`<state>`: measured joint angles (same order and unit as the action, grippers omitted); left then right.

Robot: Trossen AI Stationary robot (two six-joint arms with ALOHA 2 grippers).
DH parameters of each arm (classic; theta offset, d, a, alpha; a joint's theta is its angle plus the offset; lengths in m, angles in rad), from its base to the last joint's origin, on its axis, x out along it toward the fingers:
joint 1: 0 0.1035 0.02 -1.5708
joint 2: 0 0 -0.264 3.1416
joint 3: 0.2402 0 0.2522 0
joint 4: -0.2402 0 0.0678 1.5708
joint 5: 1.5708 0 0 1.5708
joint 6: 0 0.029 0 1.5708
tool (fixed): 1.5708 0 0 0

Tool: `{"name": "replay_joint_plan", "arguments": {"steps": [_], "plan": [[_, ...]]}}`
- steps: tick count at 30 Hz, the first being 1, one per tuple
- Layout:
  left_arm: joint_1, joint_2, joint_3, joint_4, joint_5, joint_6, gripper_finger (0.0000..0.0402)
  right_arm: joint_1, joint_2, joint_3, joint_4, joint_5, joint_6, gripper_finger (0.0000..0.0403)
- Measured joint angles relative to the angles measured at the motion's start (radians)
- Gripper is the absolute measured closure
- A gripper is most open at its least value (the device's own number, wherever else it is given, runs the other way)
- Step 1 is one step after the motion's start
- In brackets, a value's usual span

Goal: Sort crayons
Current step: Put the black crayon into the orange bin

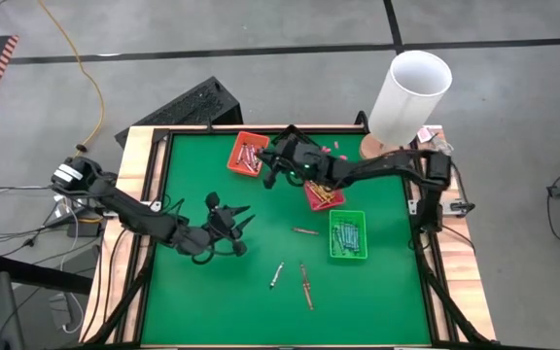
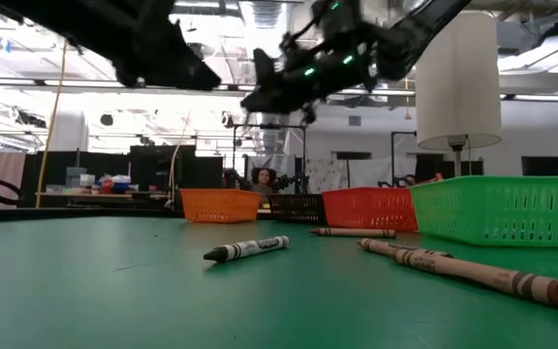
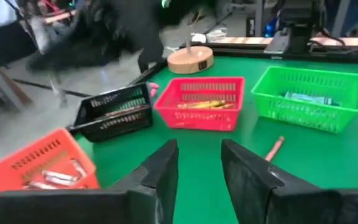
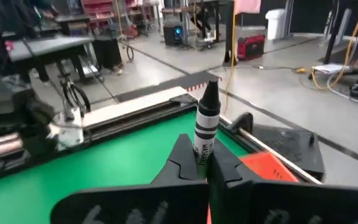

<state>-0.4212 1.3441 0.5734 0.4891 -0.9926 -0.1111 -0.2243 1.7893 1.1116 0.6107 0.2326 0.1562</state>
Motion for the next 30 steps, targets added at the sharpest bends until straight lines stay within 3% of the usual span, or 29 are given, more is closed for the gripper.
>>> {"name": "replay_joint_plan", "arguments": {"steps": [10, 19, 25, 30], "plan": [[-0.079, -0.187, -0.001, -0.131, -0.040, 0.034, 0.0347, -0.042, 0.254, 0.272, -0.093, -0.060, 0.057, 0.0403], [-0.112, -0.241, -0.001, -0.172, -0.044, 0.034, 0.0387, -0.057, 0.378, 0.528, -0.458, 0.099, 0.144, 0.0398], [-0.121, -0.244, -0.001, -0.196, -0.051, 0.033, 0.0401, -0.090, 0.375, 0.553, -0.595, 0.110, 0.248, 0.0392], [-0.121, -0.244, -0.001, -0.195, -0.049, 0.021, 0.0400, -0.110, 0.374, 0.552, -0.663, 0.109, 0.315, 0.0356]]}}
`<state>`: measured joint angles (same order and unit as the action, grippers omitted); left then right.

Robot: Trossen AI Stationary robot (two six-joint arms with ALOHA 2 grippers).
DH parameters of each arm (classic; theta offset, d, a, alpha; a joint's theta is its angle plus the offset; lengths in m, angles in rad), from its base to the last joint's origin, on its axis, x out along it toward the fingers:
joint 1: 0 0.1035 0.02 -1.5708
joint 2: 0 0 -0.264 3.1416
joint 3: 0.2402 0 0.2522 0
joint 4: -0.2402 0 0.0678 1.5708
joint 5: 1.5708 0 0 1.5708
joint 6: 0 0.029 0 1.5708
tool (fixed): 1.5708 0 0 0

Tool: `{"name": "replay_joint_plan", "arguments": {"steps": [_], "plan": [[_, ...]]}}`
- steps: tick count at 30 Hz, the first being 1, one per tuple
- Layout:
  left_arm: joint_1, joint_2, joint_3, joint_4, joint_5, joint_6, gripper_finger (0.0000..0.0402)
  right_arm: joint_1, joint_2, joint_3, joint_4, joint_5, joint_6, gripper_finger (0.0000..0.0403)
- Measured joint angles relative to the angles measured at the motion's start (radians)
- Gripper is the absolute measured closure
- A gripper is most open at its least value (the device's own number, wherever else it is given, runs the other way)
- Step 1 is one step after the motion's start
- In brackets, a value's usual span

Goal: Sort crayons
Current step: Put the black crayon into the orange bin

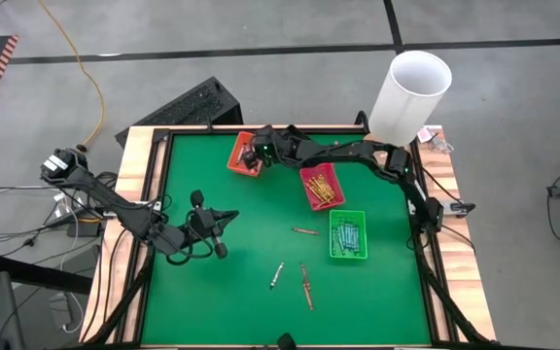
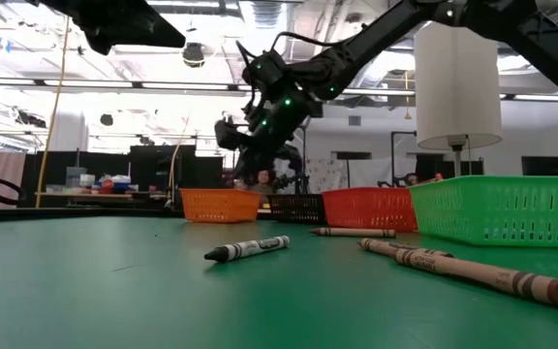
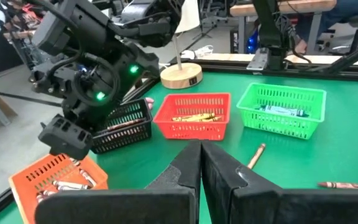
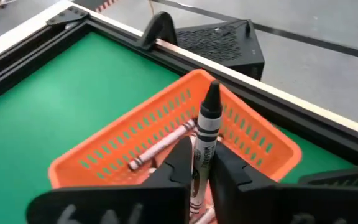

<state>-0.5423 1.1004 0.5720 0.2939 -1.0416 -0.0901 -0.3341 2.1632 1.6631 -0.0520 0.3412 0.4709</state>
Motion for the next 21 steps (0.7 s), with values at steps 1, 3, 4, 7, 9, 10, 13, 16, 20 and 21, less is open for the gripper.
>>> {"name": "replay_joint_plan", "arguments": {"steps": [1, 3, 4, 7, 9, 10, 13, 16, 20, 21], "plan": [[0.000, 0.000, 0.000, 0.000, 0.005, 0.000, 0.0400, -0.003, 0.000, 0.000, -0.006, 0.000, 0.000, 0.0347], [0.000, 0.000, 0.000, -0.001, 0.008, -0.001, 0.0400, -0.003, 0.001, 0.000, -0.022, -0.001, 0.000, 0.0331], [0.000, 0.000, 0.000, -0.004, 0.008, -0.005, 0.0400, -0.003, 0.002, 0.000, -0.023, -0.001, -0.003, 0.0324], [0.000, 0.000, 0.000, -0.015, 0.008, -0.021, 0.0400, -0.003, 0.002, 0.000, -0.016, -0.004, -0.025, 0.0306], [0.000, 0.000, 0.000, -0.023, 0.008, -0.025, 0.0400, -0.003, 0.002, 0.000, -0.018, -0.039, -0.047, 0.0297], [0.000, 0.000, 0.000, -0.031, 0.014, -0.028, 0.0400, -0.003, -0.003, 0.000, -0.029, -0.071, -0.070, 0.0293], [-0.004, 0.000, 0.000, -0.078, 0.069, -0.031, 0.0398, -0.009, -0.066, -0.003, -0.093, -0.155, -0.168, 0.0284], [-0.003, 0.000, 0.000, -0.118, 0.153, -0.033, 0.0386, -0.002, -0.207, 0.000, -0.213, -0.157, -0.279, 0.0281], [0.013, 0.015, 0.000, -0.114, 0.258, -0.020, 0.0352, 0.009, -0.412, 0.001, -0.385, -0.148, -0.377, 0.0280], [0.017, 0.024, 0.000, -0.106, 0.280, -0.005, 0.0341, 0.014, -0.462, 0.000, -0.418, -0.148, -0.382, 0.0280]]}}
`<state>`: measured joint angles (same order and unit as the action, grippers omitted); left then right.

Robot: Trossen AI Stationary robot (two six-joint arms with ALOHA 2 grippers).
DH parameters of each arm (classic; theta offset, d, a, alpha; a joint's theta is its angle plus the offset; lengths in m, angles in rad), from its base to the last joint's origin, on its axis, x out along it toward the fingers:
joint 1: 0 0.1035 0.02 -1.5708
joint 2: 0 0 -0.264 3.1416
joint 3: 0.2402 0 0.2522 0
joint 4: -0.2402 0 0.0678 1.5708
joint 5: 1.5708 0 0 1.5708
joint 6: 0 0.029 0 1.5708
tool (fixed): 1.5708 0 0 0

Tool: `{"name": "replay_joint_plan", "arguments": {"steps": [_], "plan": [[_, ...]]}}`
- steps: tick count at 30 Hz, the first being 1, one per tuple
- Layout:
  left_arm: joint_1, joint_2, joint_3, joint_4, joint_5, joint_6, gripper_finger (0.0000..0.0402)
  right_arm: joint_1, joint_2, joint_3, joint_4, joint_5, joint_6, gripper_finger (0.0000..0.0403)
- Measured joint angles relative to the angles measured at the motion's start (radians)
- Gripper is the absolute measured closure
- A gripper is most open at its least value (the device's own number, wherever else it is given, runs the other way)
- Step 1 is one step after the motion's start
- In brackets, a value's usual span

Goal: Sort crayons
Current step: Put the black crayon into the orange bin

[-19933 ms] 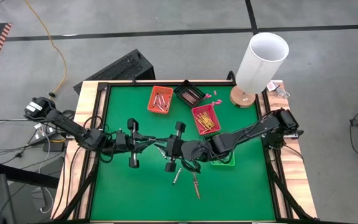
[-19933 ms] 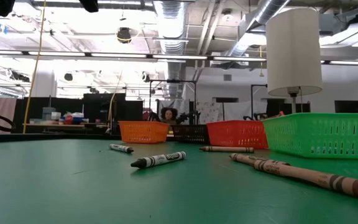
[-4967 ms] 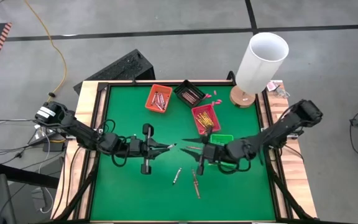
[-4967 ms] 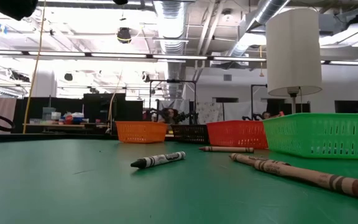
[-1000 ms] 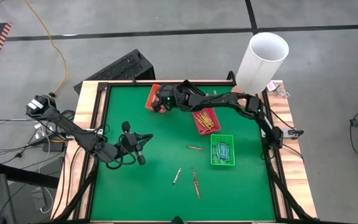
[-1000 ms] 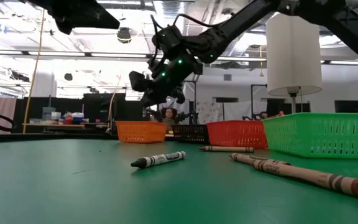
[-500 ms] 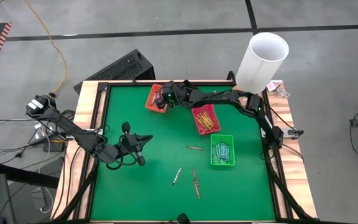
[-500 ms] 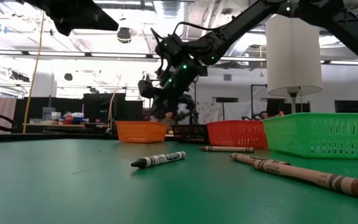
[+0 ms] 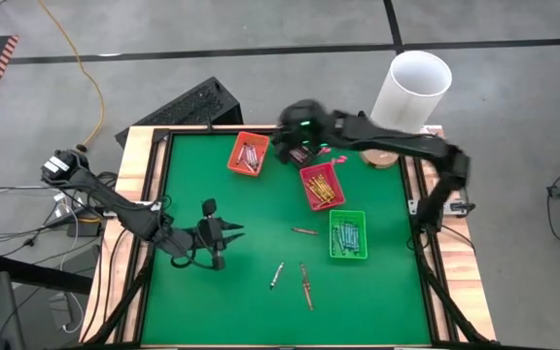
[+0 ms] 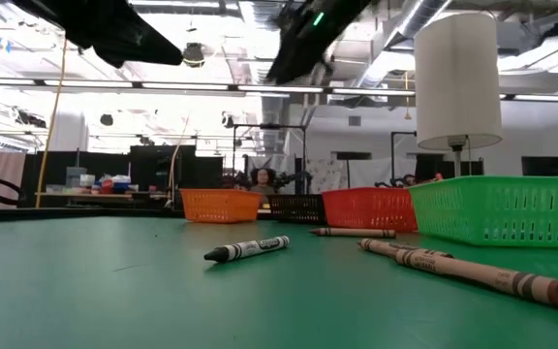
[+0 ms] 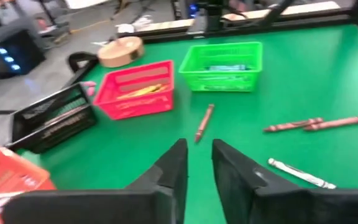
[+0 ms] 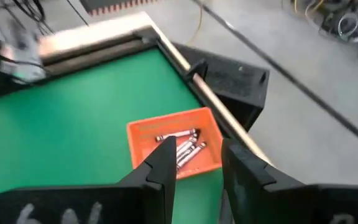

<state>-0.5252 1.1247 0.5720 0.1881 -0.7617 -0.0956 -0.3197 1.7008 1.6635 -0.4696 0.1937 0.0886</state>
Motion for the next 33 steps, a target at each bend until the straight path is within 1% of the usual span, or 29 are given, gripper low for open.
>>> {"name": "replay_joint_plan", "arguments": {"steps": [4, 7, 9, 11, 15, 17, 19, 21, 22, 23, 25, 26, 29, 33], "plan": [[0.026, 0.072, 0.000, 0.091, 0.085, 0.014, 0.0294, 0.037, -0.200, 0.000, -0.088, 0.007, 0.012, 0.0280], [0.045, 0.157, 0.008, 0.183, 0.136, -0.020, 0.0262, 0.076, -0.317, 0.001, -0.138, 0.031, 0.036, 0.0280], [0.048, 0.223, 0.037, 0.180, 0.152, -0.053, 0.0244, 0.112, -0.377, 0.000, -0.169, 0.067, 0.042, 0.0280], [0.047, 0.296, 0.085, 0.147, 0.148, -0.099, 0.0231, 0.149, -0.425, 0.000, -0.192, 0.116, 0.043, 0.0280], [0.047, 0.431, 0.228, 0.022, 0.136, -0.230, 0.0222, 0.222, -0.499, 0.000, -0.232, 0.230, 0.043, 0.0280], [0.047, 0.495, 0.327, -0.099, 0.127, -0.302, 0.0221, 0.252, -0.517, 0.000, -0.251, 0.272, 0.044, 0.0280], [0.048, 0.556, 0.436, -0.245, 0.129, -0.411, 0.0221, 0.273, -0.524, 0.000, -0.269, 0.304, 0.045, 0.0280], [0.052, 0.607, 0.554, -0.419, 0.136, -0.540, 0.0221, 0.288, -0.524, 0.000, -0.272, 0.312, 0.045, 0.0280], [0.055, 0.630, 0.607, -0.500, 0.157, -0.593, 0.0221, 0.293, -0.524, 0.000, -0.275, 0.312, 0.045, 0.0280], [0.058, 0.652, 0.660, -0.580, 0.182, -0.638, 0.0221, 0.297, -0.524, 0.000, -0.278, 0.312, 0.045, 0.0280], [0.063, 0.693, 0.742, -0.687, 0.227, -0.694, 0.0221, 0.306, -0.519, 0.000, -0.283, 0.312, 0.045, 0.0280], [0.063, 0.711, 0.776, -0.711, 0.247, -0.708, 0.0221, 0.310, -0.518, 0.000, -0.284, 0.312, 0.045, 0.0280], [0.063, 0.766, 0.841, -0.716, 0.300, -0.732, 0.0221, 0.330, -0.501, 0.000, -0.286, 0.310, 0.045, 0.0280], [0.066, 0.849, 0.871, -0.719, 0.400, -0.774, 0.0221, 0.360, -0.489, -0.002, -0.286, 0.308, 0.062, 0.0280]]}}
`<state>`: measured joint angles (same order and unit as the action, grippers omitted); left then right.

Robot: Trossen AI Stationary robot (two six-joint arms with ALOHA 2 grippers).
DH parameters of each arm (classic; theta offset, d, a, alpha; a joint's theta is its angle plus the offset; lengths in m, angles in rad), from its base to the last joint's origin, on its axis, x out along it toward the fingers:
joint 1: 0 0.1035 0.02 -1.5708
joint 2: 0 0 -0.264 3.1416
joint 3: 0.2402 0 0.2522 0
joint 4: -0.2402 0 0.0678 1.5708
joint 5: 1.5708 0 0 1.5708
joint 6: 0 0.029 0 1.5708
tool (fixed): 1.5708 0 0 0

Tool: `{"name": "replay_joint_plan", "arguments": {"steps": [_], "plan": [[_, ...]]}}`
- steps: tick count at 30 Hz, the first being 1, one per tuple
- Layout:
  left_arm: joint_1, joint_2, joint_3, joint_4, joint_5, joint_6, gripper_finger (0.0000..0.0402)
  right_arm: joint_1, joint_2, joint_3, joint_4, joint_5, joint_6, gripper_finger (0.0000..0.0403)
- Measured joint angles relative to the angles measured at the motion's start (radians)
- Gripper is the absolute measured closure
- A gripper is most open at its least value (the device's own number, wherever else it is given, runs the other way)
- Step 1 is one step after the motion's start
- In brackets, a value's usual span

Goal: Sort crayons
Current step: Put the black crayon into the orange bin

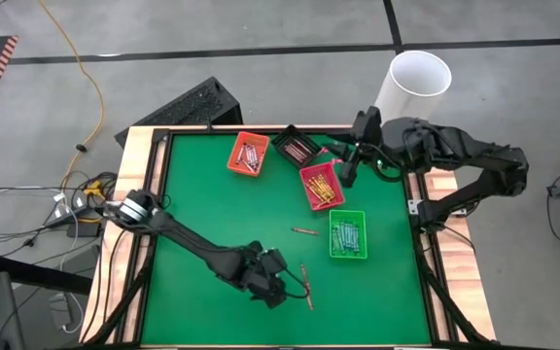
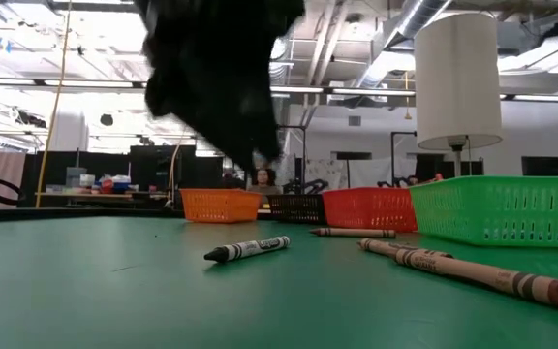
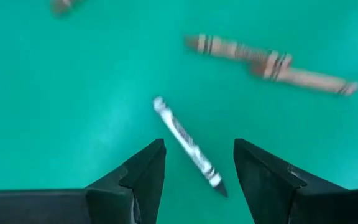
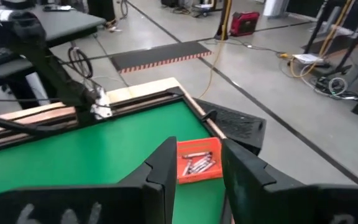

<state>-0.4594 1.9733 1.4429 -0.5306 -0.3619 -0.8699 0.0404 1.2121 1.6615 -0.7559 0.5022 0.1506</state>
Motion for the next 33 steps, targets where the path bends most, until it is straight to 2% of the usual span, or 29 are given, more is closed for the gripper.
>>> {"name": "replay_joint_plan", "arguments": {"steps": [6, 10, 16, 25, 33], "plan": [[0.001, 0.078, -0.001, 0.013, 0.102, -0.084, 0.0221, 0.036, 0.000, 0.000, -0.002, -0.003, 0.007, 0.0280], [0.001, 0.073, 0.001, 0.030, 0.093, -0.085, 0.0221, 0.059, 0.000, 0.000, -0.003, -0.003, 0.007, 0.0280], [0.006, 0.073, 0.000, 0.025, 0.149, -0.102, 0.0226, 0.085, 0.000, 0.001, -0.016, -0.003, 0.007, 0.0280], [0.007, 0.073, -0.026, 0.054, 0.172, -0.101, 0.0298, 0.111, 0.000, 0.001, -0.026, -0.003, 0.009, 0.0280], [0.033, 0.069, -0.093, 0.157, 0.267, -0.107, 0.0344, 0.111, 0.000, 0.001, -0.027, -0.003, 0.025, 0.0280]]}}
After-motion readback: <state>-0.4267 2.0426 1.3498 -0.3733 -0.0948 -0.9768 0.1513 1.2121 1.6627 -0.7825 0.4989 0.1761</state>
